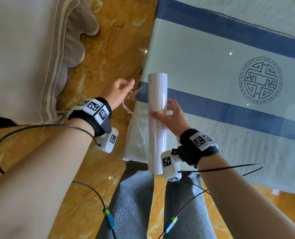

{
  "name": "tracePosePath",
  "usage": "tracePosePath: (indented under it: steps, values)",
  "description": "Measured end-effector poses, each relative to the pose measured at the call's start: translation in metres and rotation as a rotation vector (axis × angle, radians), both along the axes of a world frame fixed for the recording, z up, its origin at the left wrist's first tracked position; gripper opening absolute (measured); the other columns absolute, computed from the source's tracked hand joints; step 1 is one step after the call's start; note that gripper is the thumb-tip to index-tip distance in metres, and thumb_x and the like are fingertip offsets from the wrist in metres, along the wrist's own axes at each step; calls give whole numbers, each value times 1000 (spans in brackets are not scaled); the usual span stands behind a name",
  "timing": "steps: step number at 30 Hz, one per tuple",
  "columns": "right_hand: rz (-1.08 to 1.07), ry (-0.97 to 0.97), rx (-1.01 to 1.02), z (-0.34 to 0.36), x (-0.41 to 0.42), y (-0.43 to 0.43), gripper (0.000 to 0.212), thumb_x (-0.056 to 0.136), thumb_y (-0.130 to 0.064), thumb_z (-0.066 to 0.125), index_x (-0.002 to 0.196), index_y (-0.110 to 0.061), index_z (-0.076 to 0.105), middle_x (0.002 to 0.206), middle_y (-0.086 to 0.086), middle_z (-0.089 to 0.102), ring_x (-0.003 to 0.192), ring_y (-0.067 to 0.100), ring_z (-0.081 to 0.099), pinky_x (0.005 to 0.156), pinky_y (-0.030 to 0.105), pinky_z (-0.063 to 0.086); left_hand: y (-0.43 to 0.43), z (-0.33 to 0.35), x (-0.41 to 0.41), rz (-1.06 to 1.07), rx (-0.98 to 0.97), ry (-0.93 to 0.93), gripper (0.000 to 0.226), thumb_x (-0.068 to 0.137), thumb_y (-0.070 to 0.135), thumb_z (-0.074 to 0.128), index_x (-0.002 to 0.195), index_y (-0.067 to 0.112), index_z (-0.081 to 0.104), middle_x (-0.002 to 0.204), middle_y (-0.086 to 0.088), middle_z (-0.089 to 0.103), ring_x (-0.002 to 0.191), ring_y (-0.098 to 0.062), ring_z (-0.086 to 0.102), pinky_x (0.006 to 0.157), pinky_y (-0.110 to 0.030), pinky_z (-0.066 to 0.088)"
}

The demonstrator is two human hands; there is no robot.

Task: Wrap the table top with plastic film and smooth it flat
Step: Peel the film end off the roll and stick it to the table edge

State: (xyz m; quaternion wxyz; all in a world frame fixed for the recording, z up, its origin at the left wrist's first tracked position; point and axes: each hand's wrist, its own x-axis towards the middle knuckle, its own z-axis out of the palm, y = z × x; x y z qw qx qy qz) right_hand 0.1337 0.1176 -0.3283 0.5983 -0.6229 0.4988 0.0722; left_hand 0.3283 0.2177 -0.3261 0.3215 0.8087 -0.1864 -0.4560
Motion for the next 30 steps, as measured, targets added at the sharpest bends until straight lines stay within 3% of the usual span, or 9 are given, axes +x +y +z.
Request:
tracePosePath:
  steps: [3, 7, 11, 14, 20, 23, 25, 28, 30]
  values:
    - [-69, -39, 77, 5, 5, 1, 54, 80, -33, 81, 120, -21, 47, 121, 9, 57, 104, 28, 65, 84, 52, 58, -6, 7, -10, -13, -48, 194, 60, 96, 60, 27, 113, 14, 62, 102, -2, 70, 94, -18, 66, 76, -35, 51]
    - [-237, -123, 260, 11, 16, -2, 52, 85, -24, 77, 126, -11, 48, 124, 22, 56, 106, 35, 67, 84, 61, 56, -7, 6, -25, -12, -53, 445, 51, 92, 59, 41, 106, 14, 61, 84, 1, 68, 82, -16, 65, 82, -35, 53]
    - [-316, -149, 410, 9, 22, -2, 47, 90, -23, 69, 124, 1, 46, 112, 24, 56, 103, 34, 65, 89, 60, 54, -3, -3, -33, 85, -81, 426, 17, 96, 28, 53, 86, 14, 53, 80, -1, 63, 73, -12, 63, 87, -41, 53]
    - [-351, -101, 468, 4, 23, 2, 29, 91, -24, 59, 112, -9, 46, 102, 11, 54, 95, 26, 59, 89, 54, 53, 6, -6, -29, 192, -109, 426, 17, 101, 18, 45, 84, 13, 47, 73, -2, 66, 64, -12, 67, 78, -41, 57]
    - [-246, -30, 388, 8, 30, 8, 54, 91, -35, 66, 130, -12, 37, 123, 23, 56, 97, 28, 62, 93, 59, 52, 12, -1, -13, 331, -133, 414, 19, 101, 22, 47, 84, 16, 52, 65, 2, 58, 55, -14, 56, 55, -29, 51]
    - [-240, -50, 372, 11, 34, 7, 52, 93, -33, 64, 132, -11, 37, 128, 23, 55, 106, 31, 63, 95, 57, 52, 2, 8, -13, 311, -106, 511, 35, 94, 45, 52, 98, 13, 64, 75, 3, 63, 60, -11, 58, 57, -26, 51]
    - [-254, -63, 381, 13, 37, 8, 49, 93, -32, 63, 130, -12, 38, 130, 24, 54, 109, 31, 62, 96, 55, 52, -4, 10, -18, 262, -60, 452, 49, 90, 54, 54, 111, 10, 62, 85, 1, 62, 64, -9, 58, 59, -26, 49]
    - [-253, -79, 396, 14, 39, 13, 53, 90, -36, 67, 129, -13, 38, 128, 23, 56, 101, 26, 64, 92, 52, 55, -3, 8, -23, 210, -73, 276, 30, 90, 34, 63, 107, 9, 60, 87, 1, 58, 72, -10, 57, 62, -23, 49]
    - [-246, -85, 363, 15, 39, 17, 68, 79, -42, 74, 128, -13, 38, 121, 18, 59, 98, 23, 66, 89, 50, 57, 1, 7, -22, 221, -111, 297, 15, 93, 17, 60, 103, 6, 57, 91, -2, 60, 84, -14, 60, 73, -26, 55]
